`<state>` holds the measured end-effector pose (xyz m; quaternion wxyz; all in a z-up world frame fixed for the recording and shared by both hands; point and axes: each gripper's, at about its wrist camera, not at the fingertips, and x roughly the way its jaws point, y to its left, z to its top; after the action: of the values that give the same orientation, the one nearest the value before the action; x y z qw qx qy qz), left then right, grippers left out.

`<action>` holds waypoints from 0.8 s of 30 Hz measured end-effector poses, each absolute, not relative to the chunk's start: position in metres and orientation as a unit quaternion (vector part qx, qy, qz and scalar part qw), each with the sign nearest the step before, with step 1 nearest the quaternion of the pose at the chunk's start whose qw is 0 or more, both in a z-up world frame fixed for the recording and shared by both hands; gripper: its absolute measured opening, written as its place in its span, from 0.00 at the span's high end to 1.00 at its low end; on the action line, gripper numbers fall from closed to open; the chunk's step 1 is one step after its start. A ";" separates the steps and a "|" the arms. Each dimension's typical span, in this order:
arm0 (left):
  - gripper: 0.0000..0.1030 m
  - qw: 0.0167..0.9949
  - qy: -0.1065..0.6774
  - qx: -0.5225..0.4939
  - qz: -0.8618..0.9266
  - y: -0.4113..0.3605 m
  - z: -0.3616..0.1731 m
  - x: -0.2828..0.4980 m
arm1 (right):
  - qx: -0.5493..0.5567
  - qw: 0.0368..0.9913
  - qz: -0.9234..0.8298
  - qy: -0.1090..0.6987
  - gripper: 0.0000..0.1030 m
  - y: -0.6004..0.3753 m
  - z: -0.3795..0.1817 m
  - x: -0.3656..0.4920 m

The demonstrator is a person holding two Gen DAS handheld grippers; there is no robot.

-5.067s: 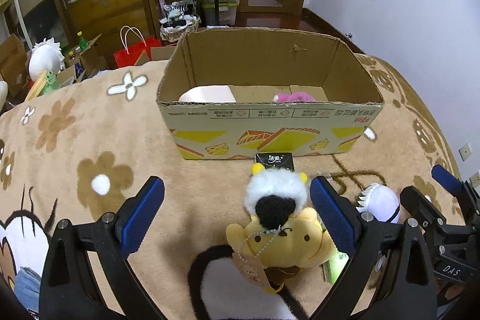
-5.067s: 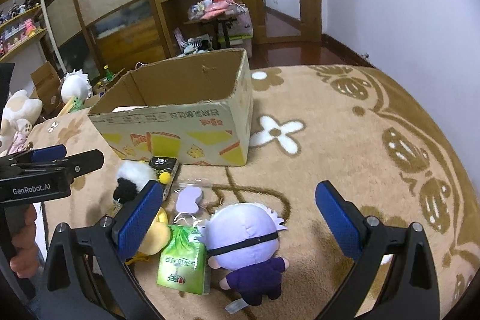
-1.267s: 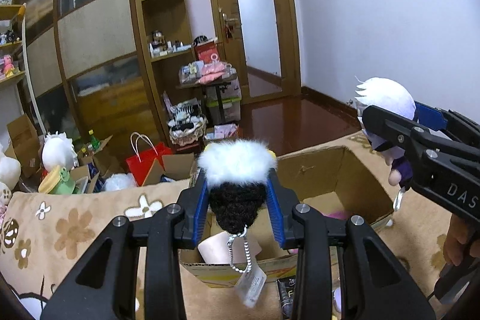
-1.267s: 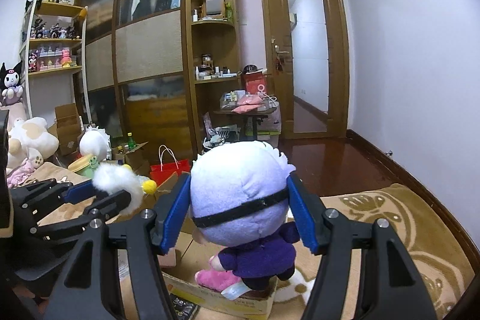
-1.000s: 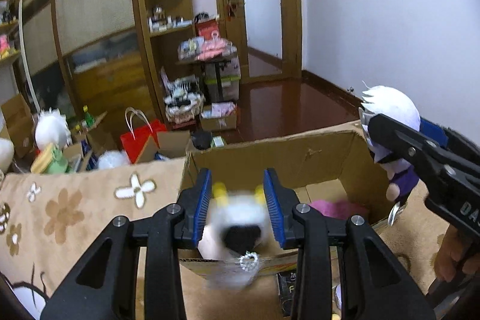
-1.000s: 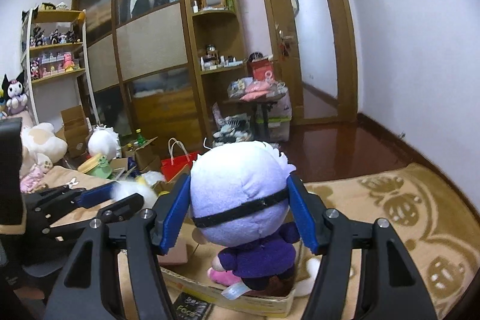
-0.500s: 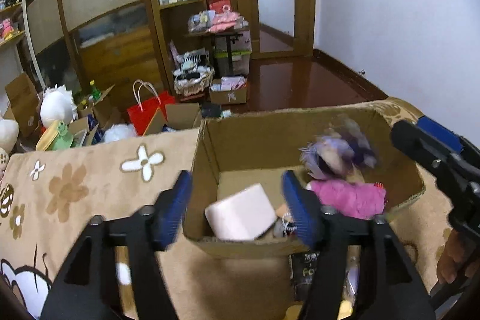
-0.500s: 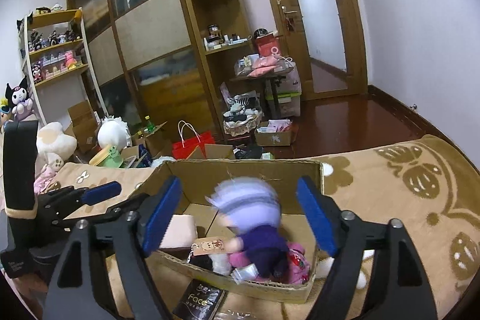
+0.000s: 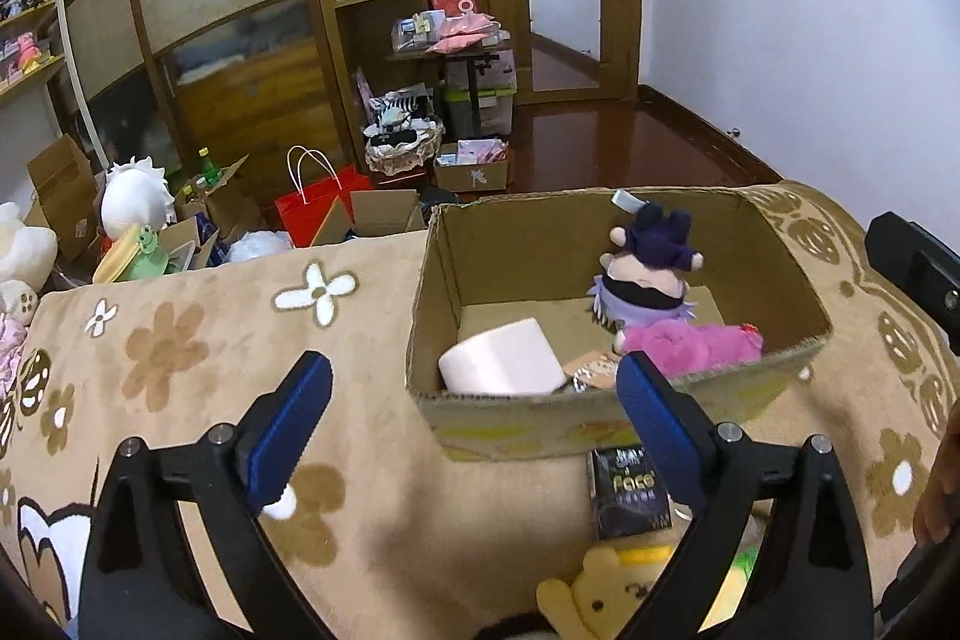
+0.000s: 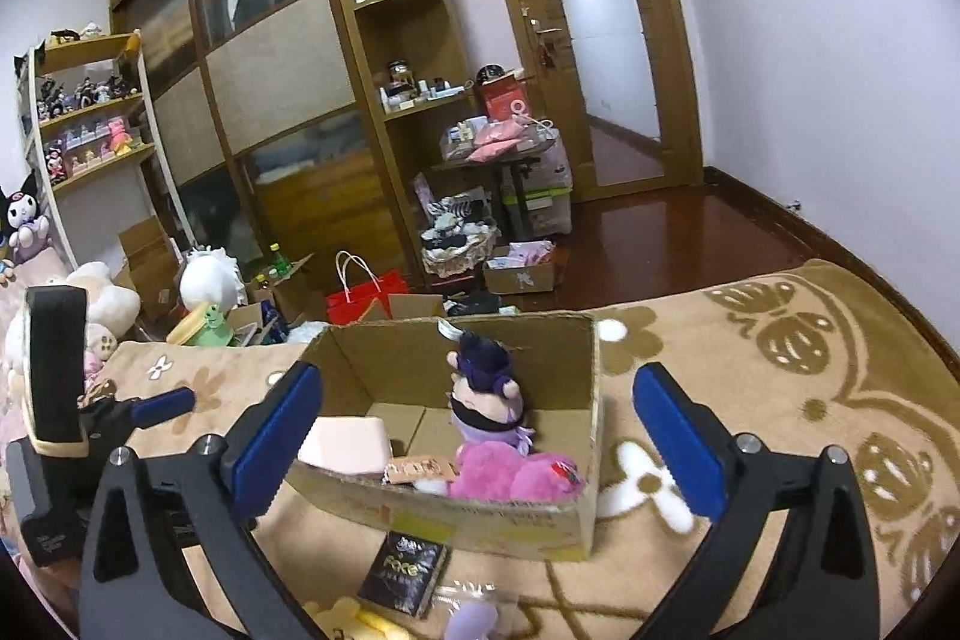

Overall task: Organize soft objects
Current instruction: 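Withdraw both tools from the box back over the remaining toys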

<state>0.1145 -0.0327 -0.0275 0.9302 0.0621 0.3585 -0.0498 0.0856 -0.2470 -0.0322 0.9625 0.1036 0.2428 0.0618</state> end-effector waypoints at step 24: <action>0.07 0.902 0.423 0.007 -0.090 -0.014 -0.015 0.037 | 0.092 0.941 0.021 0.324 0.00 -0.250 -0.045 0.001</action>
<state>0.0368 -0.0138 -0.0145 0.9018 0.0070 0.4227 -0.0898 0.0006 -0.2501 -0.0445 0.9412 0.0922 0.3243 0.0214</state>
